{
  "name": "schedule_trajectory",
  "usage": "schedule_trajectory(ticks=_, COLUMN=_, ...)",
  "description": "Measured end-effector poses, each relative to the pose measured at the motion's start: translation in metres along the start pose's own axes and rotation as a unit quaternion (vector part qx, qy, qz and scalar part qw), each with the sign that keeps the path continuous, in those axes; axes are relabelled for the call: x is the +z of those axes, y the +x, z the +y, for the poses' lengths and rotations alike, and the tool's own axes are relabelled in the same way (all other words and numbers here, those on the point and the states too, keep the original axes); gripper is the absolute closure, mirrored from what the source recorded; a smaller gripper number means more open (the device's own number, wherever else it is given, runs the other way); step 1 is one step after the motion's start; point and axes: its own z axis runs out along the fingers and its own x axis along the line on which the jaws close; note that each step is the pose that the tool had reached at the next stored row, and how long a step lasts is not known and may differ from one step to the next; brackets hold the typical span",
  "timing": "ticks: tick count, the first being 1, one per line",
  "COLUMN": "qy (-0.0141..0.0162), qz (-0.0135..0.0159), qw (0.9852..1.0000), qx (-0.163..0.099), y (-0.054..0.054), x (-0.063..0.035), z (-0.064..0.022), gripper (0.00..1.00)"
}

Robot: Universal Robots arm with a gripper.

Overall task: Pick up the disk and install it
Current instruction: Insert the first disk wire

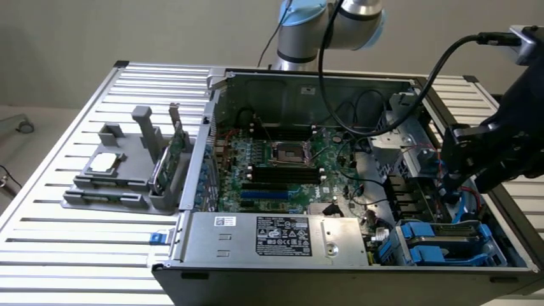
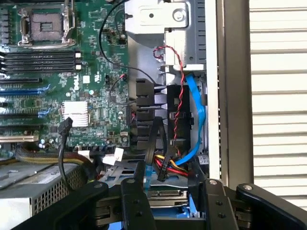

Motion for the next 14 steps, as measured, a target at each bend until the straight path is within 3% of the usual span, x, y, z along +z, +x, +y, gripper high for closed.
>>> schedule_trajectory(ticks=6, qy=-0.0002, qz=-0.0041, qw=0.9990, qx=0.044, y=0.0000, x=0.0025, z=-0.0003, gripper=0.52)
schedule_trajectory(ticks=14, qy=-0.0013, qz=-0.0065, qw=0.9974, qx=0.071, y=-0.0001, x=0.0024, z=-0.0025, gripper=0.52)
